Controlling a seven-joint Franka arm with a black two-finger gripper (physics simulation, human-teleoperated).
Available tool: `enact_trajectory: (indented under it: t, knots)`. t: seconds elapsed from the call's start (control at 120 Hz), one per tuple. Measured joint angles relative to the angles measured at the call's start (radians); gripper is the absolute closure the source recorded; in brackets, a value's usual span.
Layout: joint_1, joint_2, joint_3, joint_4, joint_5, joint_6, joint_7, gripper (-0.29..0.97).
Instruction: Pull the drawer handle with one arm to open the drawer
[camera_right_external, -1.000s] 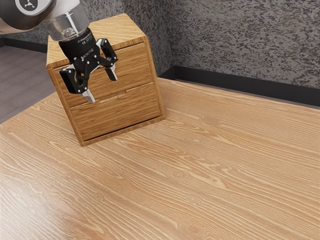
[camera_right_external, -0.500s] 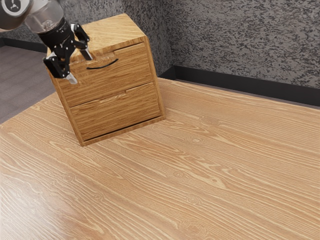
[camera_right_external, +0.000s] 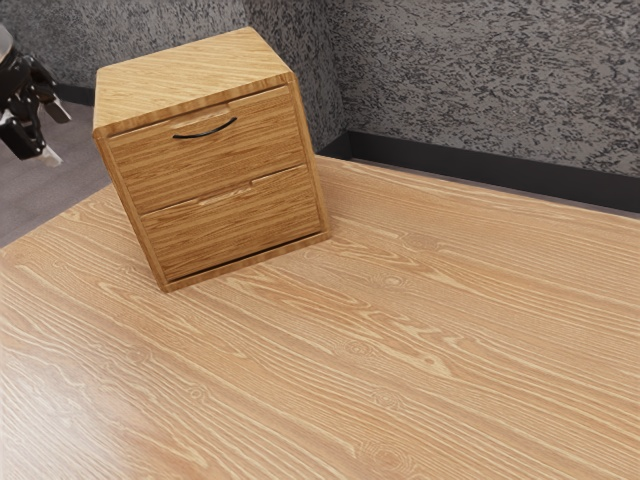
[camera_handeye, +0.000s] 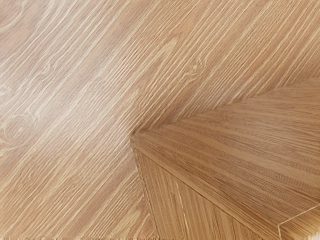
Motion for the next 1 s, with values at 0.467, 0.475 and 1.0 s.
enact_trajectory:
  t: [0.467,0.475,1.0]
  knots:
    - [0.909,-0.481,-0.712,-0.030,-0.424,0.060,-0.019,0.04]
    - [0.914,-0.488,-0.712,-0.026,-0.431,0.060,-0.019,0.04]
    - [1.188,-0.871,-0.703,0.117,-0.924,0.009,-0.063,0.15]
